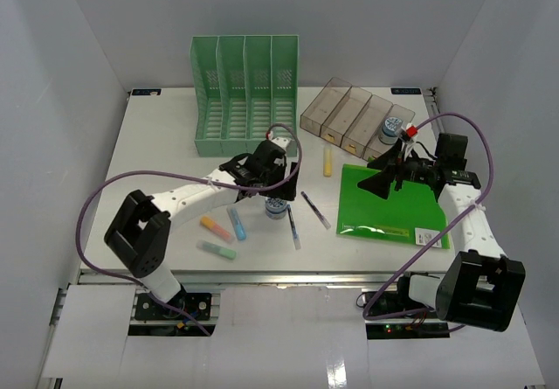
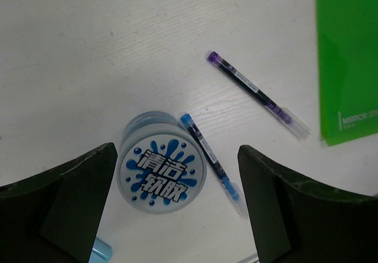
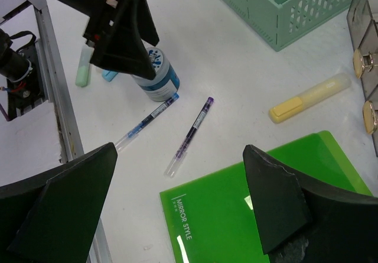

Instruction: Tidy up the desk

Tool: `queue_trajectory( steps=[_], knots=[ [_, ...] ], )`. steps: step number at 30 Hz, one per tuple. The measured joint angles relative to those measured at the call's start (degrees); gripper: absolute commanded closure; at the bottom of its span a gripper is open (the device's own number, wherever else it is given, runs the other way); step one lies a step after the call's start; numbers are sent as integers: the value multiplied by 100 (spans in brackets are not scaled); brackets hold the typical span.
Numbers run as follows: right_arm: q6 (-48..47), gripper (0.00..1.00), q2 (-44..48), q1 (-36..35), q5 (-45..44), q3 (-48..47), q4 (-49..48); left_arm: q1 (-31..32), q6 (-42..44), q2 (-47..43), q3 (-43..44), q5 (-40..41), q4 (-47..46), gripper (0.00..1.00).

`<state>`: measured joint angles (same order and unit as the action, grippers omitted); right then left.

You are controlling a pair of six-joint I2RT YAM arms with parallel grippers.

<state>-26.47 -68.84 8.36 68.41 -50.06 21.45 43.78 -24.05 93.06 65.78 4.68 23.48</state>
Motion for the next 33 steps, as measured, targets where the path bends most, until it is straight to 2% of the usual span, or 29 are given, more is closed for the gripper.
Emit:
queue_trajectory(
  steps=[4,11,17,19,22,25,27,28,29,30,33],
  knots=[
    [-48,6,-9,143,175,37,3,258,5,543,381,575,401,4],
    [-100,6,-22,300,368,108,9,431,30,853,651,1071,933,3],
    [-102,6,-26,388,494,111,9,547,57,1042,747,1218,1197,12],
    [-102,6,-31,426,535,111,10,575,62,1053,747,1234,1267,20],
    [-104,6,-46,496,598,111,19,590,77,1056,768,1246,1344,41],
    [-107,6,-66,580,661,111,44,591,67,1058,827,1244,1411,66],
    [-115,6,-68,652,699,111,80,591,67,1058,894,1233,1475,76],
    [-120,6,-68,686,715,111,96,591,68,1058,943,1224,1516,84],
    [-128,6,-68,719,730,111,116,589,72,1058,1021,1210,1559,84],
    [-148,6,-68,750,745,111,129,591,79,1064,1131,1161,1598,90],
    [-224,6,-68,845,779,111,199,595,124,1076,1689,845,1630,97]
  ],
)
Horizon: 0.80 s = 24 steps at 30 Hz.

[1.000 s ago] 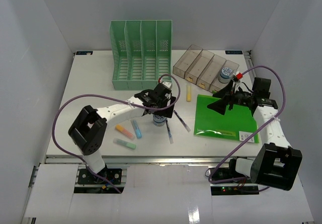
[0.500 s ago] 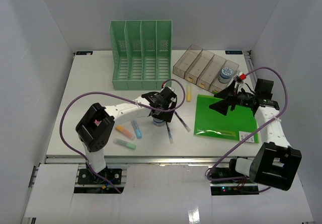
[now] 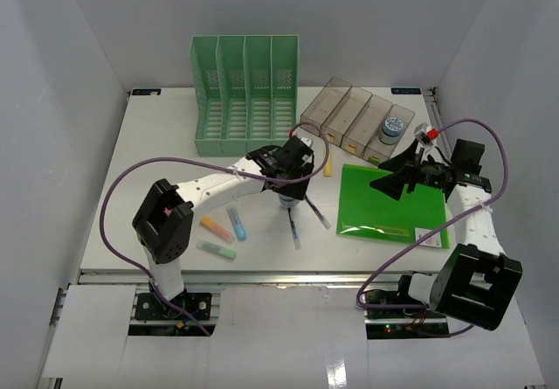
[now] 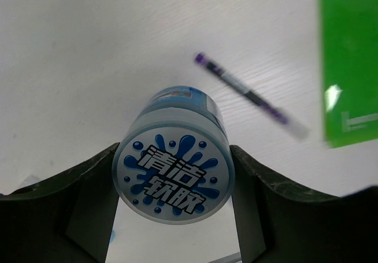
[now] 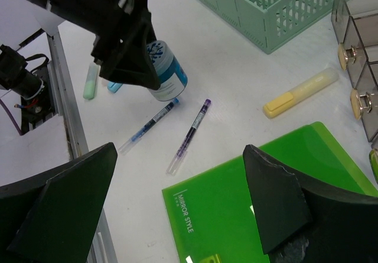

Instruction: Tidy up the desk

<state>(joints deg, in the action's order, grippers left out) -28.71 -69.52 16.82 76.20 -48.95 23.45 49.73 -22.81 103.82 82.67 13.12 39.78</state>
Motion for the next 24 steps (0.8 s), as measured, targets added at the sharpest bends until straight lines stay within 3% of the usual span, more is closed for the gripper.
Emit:
queue_trajectory(
  steps=[7,16,24],
  knots=[
    [-76,4,0,460,53,0,163,8,83,440,1748,-1285,-681,100],
    [-179,4,167,931,57,0,330,27,231,2625,4544,-2038,-1349,100],
    [-239,4,208,1473,235,0,422,27,-22,3679,4761,-2114,-2603,99]
  ],
)
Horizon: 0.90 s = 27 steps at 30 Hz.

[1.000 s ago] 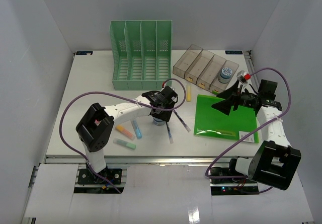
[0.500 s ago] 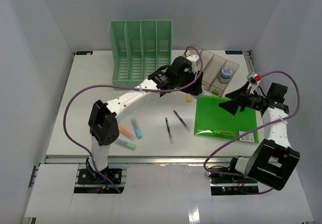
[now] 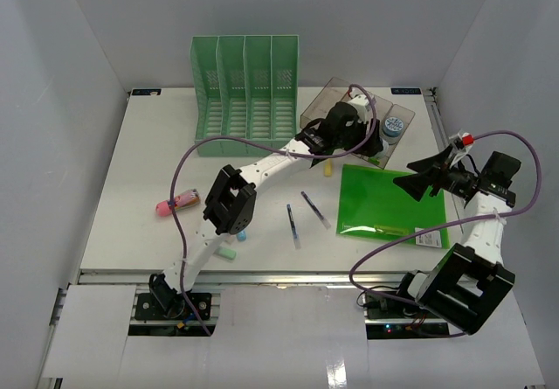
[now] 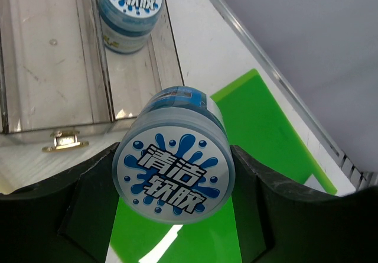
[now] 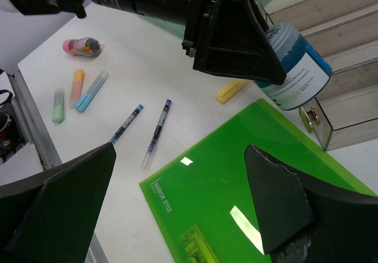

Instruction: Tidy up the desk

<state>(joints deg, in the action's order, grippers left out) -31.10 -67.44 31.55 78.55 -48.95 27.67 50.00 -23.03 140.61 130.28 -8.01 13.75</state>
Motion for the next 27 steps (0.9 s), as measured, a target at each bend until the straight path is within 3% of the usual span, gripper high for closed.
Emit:
queue_trajectory(
  steps=[14,27],
  knots=[
    [-623,4,-277,337,316,-53,787,2,-492,688,160,205,-2593,98],
    [-1523,4,-646,567,554,-383,1810,7,-384,1691,659,614,-2972,85]
  ],
)
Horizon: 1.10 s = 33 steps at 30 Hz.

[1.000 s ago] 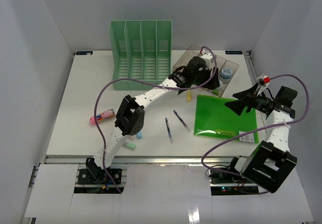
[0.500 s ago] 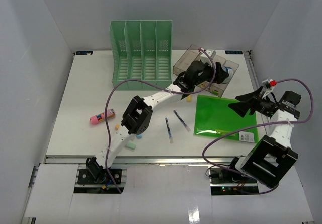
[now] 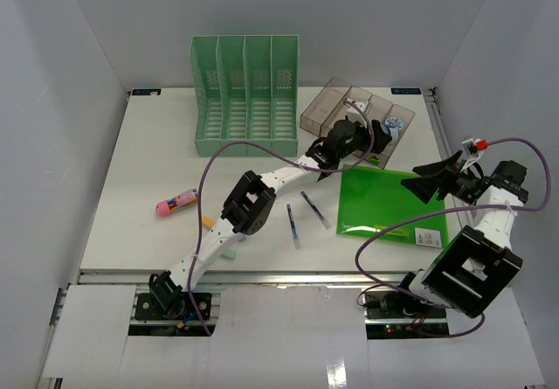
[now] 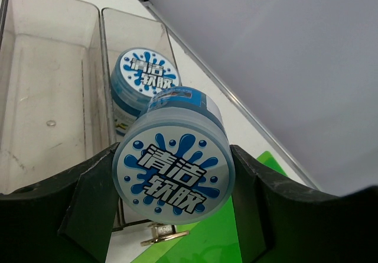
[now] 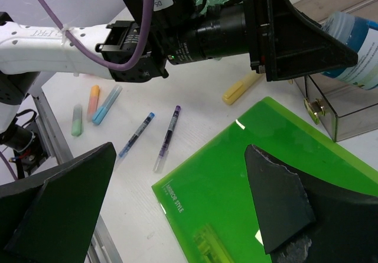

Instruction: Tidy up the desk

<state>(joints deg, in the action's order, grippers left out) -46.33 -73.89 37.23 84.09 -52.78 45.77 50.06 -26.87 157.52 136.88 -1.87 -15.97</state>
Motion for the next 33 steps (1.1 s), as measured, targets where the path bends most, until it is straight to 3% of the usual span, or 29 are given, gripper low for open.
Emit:
queue_trajectory(
  steps=[2,6,15,18,27,33],
  knots=[
    [-337,3,-122,22,13,-108,331,0,11,29,0,19,11,78],
    [-1124,3,-381,60,11,-336,1123,3,13,51,0,39,39,49],
    [-2510,3,-895,69,28,-636,2508,67,71,54,0,212,77,7],
    [-2652,3,-891,69,29,-638,2660,93,108,50,0,257,56,2],
    [-2786,3,-820,69,30,-638,2786,107,227,-42,-12,273,107,2],
    [-2875,3,-654,-66,-9,-648,2788,107,474,-614,-369,269,300,2]
  ],
)
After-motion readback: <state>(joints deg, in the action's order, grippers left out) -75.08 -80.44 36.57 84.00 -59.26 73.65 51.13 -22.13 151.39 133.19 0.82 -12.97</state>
